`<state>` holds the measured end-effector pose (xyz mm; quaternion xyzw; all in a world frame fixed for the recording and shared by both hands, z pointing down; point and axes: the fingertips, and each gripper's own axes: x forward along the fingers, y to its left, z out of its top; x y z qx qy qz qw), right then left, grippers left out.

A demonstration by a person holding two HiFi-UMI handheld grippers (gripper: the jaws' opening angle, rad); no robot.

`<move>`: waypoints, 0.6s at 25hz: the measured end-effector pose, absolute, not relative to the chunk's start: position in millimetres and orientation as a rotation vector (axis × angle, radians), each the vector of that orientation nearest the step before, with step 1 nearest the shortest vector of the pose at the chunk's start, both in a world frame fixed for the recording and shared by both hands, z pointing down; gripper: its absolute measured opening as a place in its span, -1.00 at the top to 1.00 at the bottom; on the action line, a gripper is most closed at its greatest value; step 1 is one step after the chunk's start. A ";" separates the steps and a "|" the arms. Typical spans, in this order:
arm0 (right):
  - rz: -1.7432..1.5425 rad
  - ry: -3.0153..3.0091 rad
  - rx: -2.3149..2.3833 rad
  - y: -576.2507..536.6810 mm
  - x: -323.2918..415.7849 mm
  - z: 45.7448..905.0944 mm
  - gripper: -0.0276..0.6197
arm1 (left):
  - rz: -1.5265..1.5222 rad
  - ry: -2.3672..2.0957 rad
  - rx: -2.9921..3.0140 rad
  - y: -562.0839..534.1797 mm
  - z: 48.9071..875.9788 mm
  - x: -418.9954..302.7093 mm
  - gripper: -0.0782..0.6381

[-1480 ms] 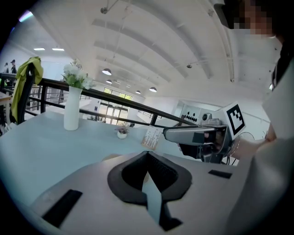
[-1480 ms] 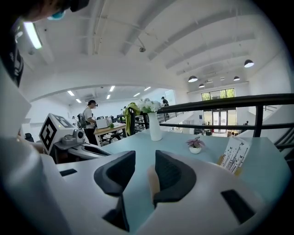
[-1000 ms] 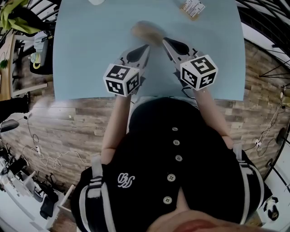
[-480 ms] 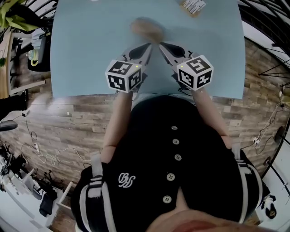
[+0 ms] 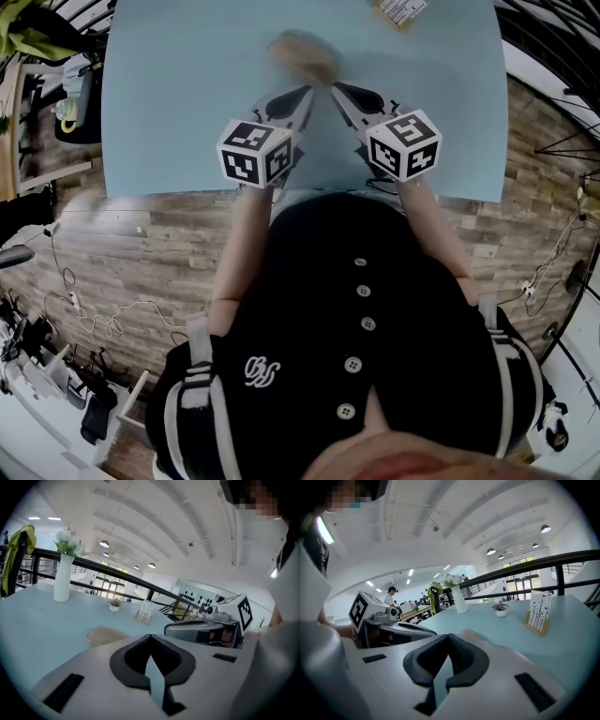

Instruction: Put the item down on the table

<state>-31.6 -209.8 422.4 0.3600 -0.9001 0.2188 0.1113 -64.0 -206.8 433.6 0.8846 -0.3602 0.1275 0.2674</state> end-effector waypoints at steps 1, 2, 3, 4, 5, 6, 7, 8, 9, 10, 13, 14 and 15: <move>0.639 -2.644 1.055 -210.1 -31.7 422.1 0.88 | 0.345 -0.975 2.385 -206.8 433.6 -64.4 0.76; 0.637 -2.646 1.053 -210.4 -32.0 421.7 0.88 | 0.344 -0.978 2.382 -206.7 433.8 -64.9 0.76; 0.637 -2.649 1.049 -210.4 -32.4 421.3 0.88 | 0.342 -0.980 2.378 -206.5 434.2 -65.5 0.76; 0.637 -2.652 1.043 -210.3 -33.0 421.0 0.88 | 0.341 -0.981 2.374 -206.1 435.1 -66.1 0.76; 0.637 -2.654 1.036 -210.0 -33.9 421.0 0.88 | 0.342 -0.982 2.370 -205.5 436.2 -66.9 0.76; 0.637 -2.655 1.030 -209.7 -34.6 421.0 0.88 | 0.345 -0.981 2.367 -205.0 437.4 -67.6 0.76; 0.637 -2.656 1.027 -209.3 -35.2 421.0 0.88 | 0.348 -0.981 2.366 -204.6 438.5 -68.1 0.76; 0.637 -2.657 1.025 -208.8 -35.5 421.0 0.88 | 0.351 -0.980 2.366 -204.1 439.2 -68.4 0.76; 0.636 -2.658 1.024 -208.2 -35.6 421.0 0.88 | 0.353 -0.980 2.366 -203.8 439.4 -68.4 0.76; 0.636 -2.659 1.023 -207.4 -35.6 421.0 0.88 | 0.352 -0.981 2.367 -203.6 439.3 -68.4 0.76; 0.639 -2.664 1.020 -206.2 -35.7 420.2 0.88 | 0.336 -0.983 2.364 -204.6 437.1 -68.0 0.76; 0.642 -2.667 1.018 -206.5 -36.1 419.8 0.88 | 0.333 -0.983 2.363 -205.2 436.6 -68.2 0.76; 0.646 -2.669 1.017 -206.9 -36.4 419.4 0.88 | 0.334 -0.983 2.363 -205.7 436.5 -68.6 0.76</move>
